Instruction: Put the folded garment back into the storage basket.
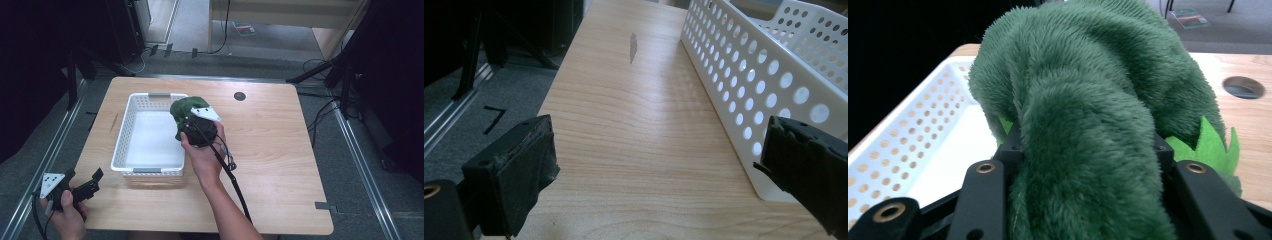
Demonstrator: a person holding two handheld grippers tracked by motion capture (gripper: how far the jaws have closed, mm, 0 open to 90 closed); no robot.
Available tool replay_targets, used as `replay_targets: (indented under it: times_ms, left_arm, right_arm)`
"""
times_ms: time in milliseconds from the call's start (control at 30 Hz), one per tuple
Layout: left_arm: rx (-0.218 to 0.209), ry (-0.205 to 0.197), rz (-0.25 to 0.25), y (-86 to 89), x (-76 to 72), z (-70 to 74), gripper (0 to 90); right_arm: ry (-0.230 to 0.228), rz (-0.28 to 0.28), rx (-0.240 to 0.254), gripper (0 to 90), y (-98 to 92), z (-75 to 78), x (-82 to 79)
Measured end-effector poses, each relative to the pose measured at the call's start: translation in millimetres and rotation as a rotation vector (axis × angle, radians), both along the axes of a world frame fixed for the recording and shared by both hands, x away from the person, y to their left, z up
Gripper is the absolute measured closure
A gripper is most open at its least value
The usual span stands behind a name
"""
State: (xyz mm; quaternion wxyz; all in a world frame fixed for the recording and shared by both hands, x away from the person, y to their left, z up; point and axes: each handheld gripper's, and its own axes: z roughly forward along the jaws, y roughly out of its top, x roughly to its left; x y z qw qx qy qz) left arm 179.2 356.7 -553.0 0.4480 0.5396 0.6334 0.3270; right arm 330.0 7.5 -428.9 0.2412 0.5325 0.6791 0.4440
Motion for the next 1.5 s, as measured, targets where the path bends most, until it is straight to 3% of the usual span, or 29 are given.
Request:
replay_targets:
  times_ms: [333,867,1100,1267,1400,1467,1500]
  left_arm:
    - [-0.005,-0.002,0.003,-0.3,-0.2,-0.1,1.8]
    - [-0.014,-0.011,0.001,0.8,-0.8,-0.3,1.7]
    - [-0.014,-0.012,0.003,0.6,-0.8,-0.3,1.8]
    - [-0.017,-0.015,0.003,1.2,-0.9,-0.4,1.8]
    - [-0.016,-0.014,0.002,1.3,-1.3,-0.4,1.8]
    - [-0.017,-0.014,0.001,1.5,-1.3,-0.4,1.8]
    - [-0.017,-0.014,0.001,1.5,-1.3,-0.4,1.8]
  right_arm:
    - [-0.009,0.023,0.004,52.8,33.8,-0.1,2.5]
    - [-0.005,0.049,0.002,51.6,84.7,-18.1,16.0]
    - [-0.003,0.072,0.02,50.5,97.7,-26.3,22.4]
    - [-0.028,0.068,0.029,48.9,106.4,-38.2,29.6]
    - [-0.011,0.063,0.032,45.7,109.7,-43.5,34.6]
    - [-0.004,0.057,0.052,43.9,110.4,-45.6,36.6]
    - [0.022,0.056,0.071,42.8,112.4,-48.0,38.1]
